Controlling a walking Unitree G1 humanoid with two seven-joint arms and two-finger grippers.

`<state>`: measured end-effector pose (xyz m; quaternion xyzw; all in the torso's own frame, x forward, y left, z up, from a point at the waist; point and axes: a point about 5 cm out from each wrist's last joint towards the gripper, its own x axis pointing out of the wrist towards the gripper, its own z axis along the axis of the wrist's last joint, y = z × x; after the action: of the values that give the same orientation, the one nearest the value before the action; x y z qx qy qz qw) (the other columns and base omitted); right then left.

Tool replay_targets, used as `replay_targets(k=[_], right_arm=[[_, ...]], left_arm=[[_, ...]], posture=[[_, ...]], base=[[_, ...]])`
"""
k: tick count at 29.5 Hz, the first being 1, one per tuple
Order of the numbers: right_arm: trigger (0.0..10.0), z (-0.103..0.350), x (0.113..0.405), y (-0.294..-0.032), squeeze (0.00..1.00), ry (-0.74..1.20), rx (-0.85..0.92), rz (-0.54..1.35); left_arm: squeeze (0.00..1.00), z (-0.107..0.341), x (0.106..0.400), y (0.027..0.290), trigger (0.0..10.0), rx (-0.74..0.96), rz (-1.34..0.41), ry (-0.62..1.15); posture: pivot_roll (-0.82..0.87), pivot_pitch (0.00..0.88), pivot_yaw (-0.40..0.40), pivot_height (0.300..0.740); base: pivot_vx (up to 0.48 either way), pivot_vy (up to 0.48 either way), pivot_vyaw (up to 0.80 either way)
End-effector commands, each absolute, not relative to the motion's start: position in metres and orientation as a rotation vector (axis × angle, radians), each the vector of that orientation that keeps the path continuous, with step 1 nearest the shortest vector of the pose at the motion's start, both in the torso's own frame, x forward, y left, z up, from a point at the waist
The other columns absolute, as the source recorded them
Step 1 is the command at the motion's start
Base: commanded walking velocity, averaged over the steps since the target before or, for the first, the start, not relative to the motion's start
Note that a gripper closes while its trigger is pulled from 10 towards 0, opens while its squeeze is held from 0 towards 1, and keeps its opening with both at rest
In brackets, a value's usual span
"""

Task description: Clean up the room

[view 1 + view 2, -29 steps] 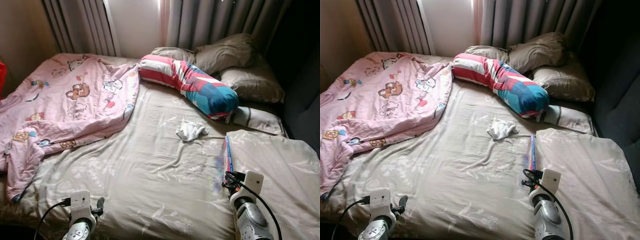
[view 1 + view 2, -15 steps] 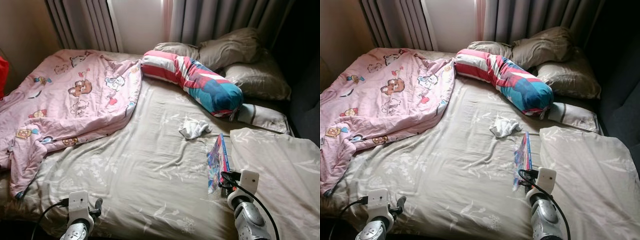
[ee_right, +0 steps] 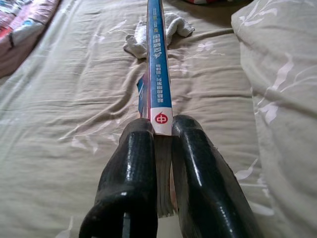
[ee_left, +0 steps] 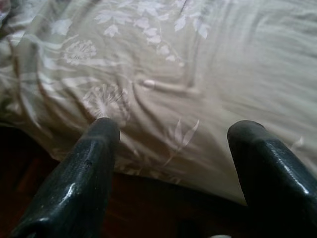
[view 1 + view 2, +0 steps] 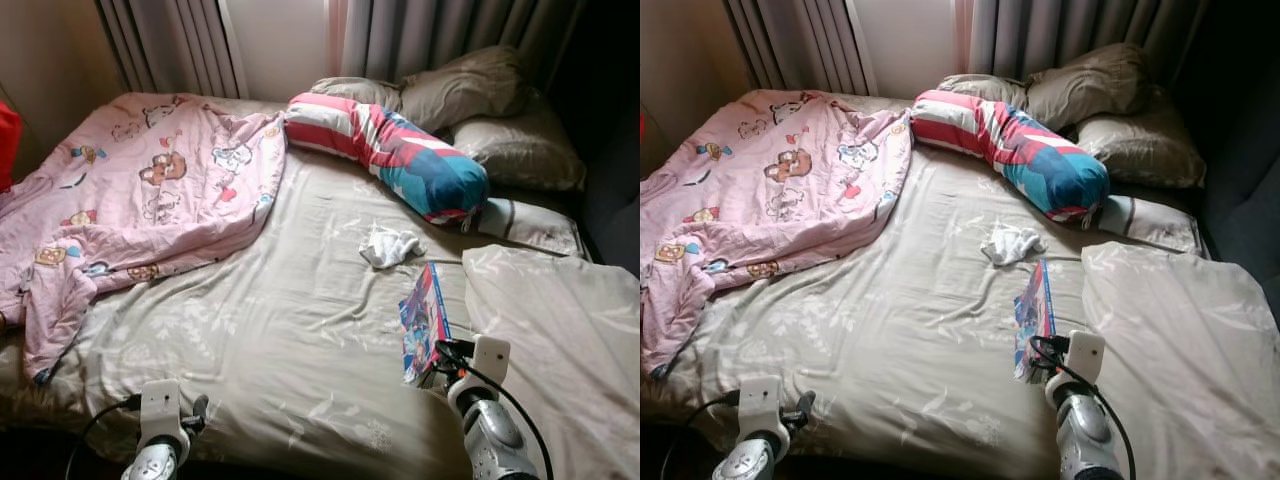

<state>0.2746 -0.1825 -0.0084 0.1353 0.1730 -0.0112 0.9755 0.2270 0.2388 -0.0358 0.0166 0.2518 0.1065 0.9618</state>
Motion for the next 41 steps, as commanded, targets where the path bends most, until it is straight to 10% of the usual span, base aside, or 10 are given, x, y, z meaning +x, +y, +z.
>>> replay_targets(k=[1,41], right_arm=[[10.0,0.001,0.284,-0.178,0.00,0.299,0.313,0.004],[10.0,-0.006,0.285,-0.193,0.00,0.358,0.513,-0.196]], left_arm=[[0.00,-0.039,0.222,0.242,10.0,0.057,0.203,0.540],[0.00,-0.039,0.189,0.284,10.0,0.189,0.125,0.591]], posture=[[0.03,0.075,0.017,0.657],[0.14,0.270,0.168,0.657]], base=[[0.000,0.000,0.00],[0.000,0.000,0.00]])
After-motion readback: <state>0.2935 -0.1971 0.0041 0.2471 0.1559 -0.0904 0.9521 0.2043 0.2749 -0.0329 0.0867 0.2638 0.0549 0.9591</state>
